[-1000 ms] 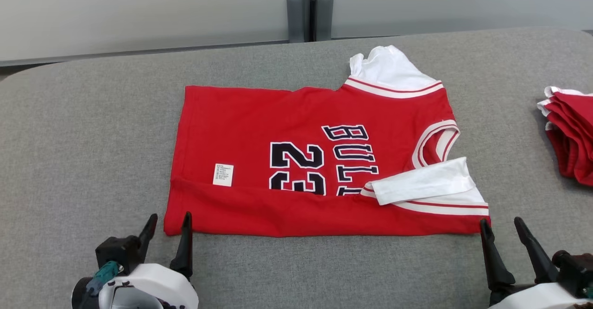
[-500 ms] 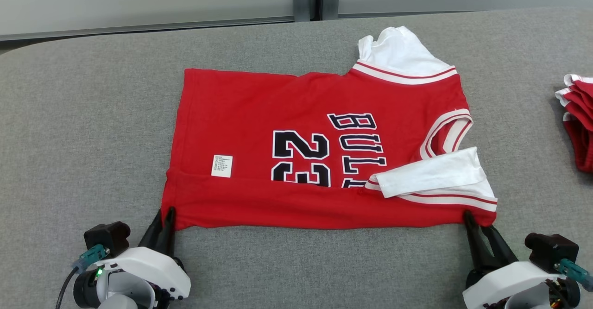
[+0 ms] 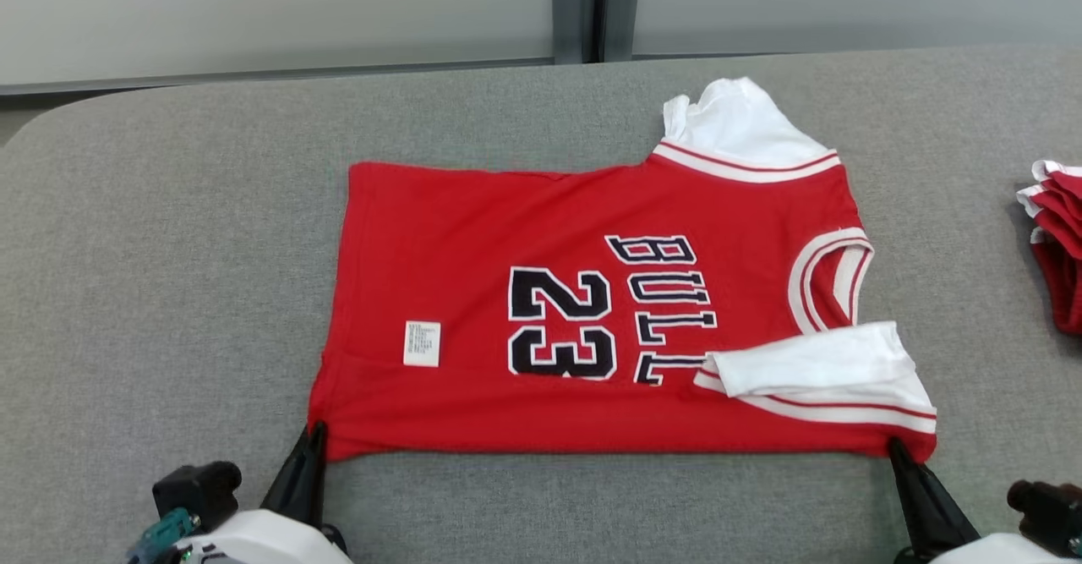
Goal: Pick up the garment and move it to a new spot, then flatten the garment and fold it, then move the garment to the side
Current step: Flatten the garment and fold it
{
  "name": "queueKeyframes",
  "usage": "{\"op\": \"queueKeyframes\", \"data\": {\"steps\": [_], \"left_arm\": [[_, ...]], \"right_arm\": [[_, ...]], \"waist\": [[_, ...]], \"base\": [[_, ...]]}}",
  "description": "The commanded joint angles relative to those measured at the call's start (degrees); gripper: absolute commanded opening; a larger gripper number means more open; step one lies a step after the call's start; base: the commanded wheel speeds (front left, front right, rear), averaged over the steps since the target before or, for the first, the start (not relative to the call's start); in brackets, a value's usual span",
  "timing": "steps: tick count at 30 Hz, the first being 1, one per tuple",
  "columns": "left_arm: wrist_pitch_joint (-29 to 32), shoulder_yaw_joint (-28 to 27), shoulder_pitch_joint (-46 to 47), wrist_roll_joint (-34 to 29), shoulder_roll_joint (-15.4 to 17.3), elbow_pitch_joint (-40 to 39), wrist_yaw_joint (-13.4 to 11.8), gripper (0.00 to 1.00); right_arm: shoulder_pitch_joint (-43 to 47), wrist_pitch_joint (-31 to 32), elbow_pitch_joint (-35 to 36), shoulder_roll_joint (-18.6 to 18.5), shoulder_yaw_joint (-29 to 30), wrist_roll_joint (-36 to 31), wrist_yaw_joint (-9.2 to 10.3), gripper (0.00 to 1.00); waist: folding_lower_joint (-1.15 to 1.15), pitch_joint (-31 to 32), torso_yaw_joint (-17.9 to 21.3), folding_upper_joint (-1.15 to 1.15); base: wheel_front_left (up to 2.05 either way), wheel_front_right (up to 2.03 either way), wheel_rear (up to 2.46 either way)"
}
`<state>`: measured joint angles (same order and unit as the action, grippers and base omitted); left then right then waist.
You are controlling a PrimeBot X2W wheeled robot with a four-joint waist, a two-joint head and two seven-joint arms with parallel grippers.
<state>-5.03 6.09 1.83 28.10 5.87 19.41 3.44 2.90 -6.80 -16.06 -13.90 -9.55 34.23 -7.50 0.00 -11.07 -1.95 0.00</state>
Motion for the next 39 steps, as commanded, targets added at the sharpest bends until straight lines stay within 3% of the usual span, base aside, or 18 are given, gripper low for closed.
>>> {"op": "queueKeyframes", "data": {"steps": [1, 9, 10, 11, 12, 13, 19, 28, 39], "left_arm": [[0.5, -0.2, -1.8, 0.2, 0.4, -1.5, -0.7, 0.0], [6.3, 0.5, -12.3, 0.7, 0.7, -11.7, -4.4, 0.0], [6.8, 0.6, -12.8, 0.8, 0.7, -12.3, -4.6, 0.0], [7.5, 0.7, -13.1, 1.3, 0.5, -12.7, -4.7, 0.42], [8.3, 1.0, -13.7, 1.6, 0.5, -12.8, -4.6, 1.0], [8.7, 1.0, -14.0, 1.7, 0.6, -13.1, -4.8, 1.0], [4.2, -0.4, -13.3, -0.7, 0.5, -16.4, -7.3, 1.0], [-3.5, -0.2, -11.6, -7.6, 1.5, -22.4, -11.2, 1.0], [-0.9, 1.4, -9.1, -11.2, 4.1, -22.6, -12.1, 1.0]], "right_arm": [[1.6, 0.5, 0.8, -0.6, 1.1, 0.2, 0.02, 0.0], [8.9, 5.4, 4.0, 1.0, 4.5, 0.0, 0.03, 0.0], [9.0, 5.4, 4.3, 1.2, 4.9, -0.4, 0.03, 0.11], [9.1, 5.7, 4.5, 1.5, 5.1, -0.8, 0.03, 0.36], [8.9, 5.8, 4.8, 1.6, 5.1, -1.5, 0.02, 0.88], [8.3, 5.2, 5.2, 1.8, 5.3, -2.1, 0.02, 1.0], [6.4, 3.1, 8.8, 2.3, 7.9, -7.8, 0.01, 1.0], [4.8, 5.1, 21.0, 5.0, 10.9, -17.8, 0.01, 1.0], [7.6, 8.9, 26.3, 6.7, 10.5, -20.5, 0.01, 1.0]], "waist": [[0.0, 0.9, 0.0, 0.0], [0.0, 3.5, 0.0, 0.0], [0.0, 3.5, 0.0, 0.0], [0.0, 3.8, 0.1, 0.0], [0.0, 4.2, 0.3, 0.0], [0.0, 4.5, 0.6, 0.0], [0.0, 6.3, 1.5, 0.0], [0.0, 9.1, 1.4, 0.0], [0.0, 10.4, 1.2, 0.0]], "base": [[0.0, 0.0, 0.0], [0.0, 0.0, 0.0], [0.0, 0.0, 0.0], [0.0, 0.0, 0.0], [0.0, 0.0, 0.0], [0.0, 0.0, 0.0], [0.0, 0.0, 0.0], [0.0, 0.0, 0.0], [0.0, 0.0, 0.0]]}}
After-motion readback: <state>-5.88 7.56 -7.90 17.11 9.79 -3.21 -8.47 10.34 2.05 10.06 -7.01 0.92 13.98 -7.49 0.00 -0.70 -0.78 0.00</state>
